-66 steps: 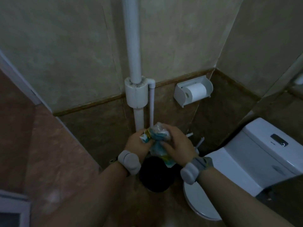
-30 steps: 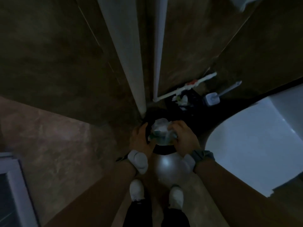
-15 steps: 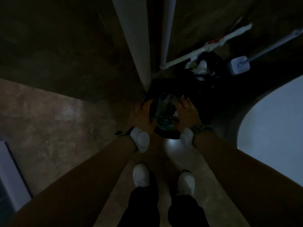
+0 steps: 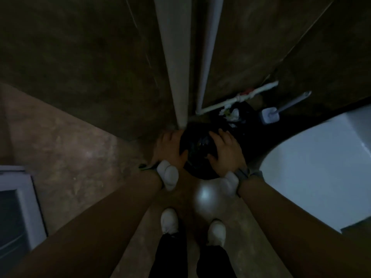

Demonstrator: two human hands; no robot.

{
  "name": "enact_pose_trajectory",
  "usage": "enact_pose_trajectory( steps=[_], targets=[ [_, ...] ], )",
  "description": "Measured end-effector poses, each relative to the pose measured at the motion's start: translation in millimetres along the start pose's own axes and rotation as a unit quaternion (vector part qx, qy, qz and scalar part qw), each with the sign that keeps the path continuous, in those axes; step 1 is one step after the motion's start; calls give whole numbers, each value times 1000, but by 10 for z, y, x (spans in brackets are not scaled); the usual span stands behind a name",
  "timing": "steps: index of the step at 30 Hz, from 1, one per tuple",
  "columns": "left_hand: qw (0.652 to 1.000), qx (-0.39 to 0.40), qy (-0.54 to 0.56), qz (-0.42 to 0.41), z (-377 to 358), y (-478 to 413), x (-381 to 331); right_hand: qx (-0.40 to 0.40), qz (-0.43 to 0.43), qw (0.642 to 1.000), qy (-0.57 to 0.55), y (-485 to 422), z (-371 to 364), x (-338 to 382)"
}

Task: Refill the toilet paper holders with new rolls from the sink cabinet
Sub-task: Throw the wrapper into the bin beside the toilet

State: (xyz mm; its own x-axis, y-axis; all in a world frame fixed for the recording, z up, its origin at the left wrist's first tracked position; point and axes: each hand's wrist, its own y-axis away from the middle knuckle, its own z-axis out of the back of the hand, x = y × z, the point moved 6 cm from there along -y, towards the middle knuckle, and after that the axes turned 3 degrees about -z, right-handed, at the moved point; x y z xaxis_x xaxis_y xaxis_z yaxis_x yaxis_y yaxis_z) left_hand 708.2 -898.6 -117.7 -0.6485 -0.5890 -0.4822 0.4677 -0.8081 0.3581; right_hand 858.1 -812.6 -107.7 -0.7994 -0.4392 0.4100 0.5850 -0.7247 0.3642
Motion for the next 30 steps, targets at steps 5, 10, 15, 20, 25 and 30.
enact_pose_trajectory(
  steps=[5, 10, 15, 20, 25, 30],
  targets=[
    [996, -71, -5, -51, 1090, 492, -543, -40, 61, 997, -8, 470, 1009, 584],
    [990, -125, -18, -68, 2089, 1112, -956, -59, 117, 991, -18, 963, 1948, 1200],
    [977, -206, 2, -48, 2968, 1858, -1090, -95, 188, 977, -30, 1441, 2694, 1818],
    [961, -276, 27, -16, 3654, 2585, -902, -130, 260, 956, -31, 1767, 3005, 2529],
    [931, -363, 39, 17, 4230, 3230, -413, -136, 320, 938, -11, 2001, 2966, 3451],
    [904, -426, 20, 15, 4775, 3715, 221, -153, 362, 920, 3, 2157, 2661, 4476]
  ],
)
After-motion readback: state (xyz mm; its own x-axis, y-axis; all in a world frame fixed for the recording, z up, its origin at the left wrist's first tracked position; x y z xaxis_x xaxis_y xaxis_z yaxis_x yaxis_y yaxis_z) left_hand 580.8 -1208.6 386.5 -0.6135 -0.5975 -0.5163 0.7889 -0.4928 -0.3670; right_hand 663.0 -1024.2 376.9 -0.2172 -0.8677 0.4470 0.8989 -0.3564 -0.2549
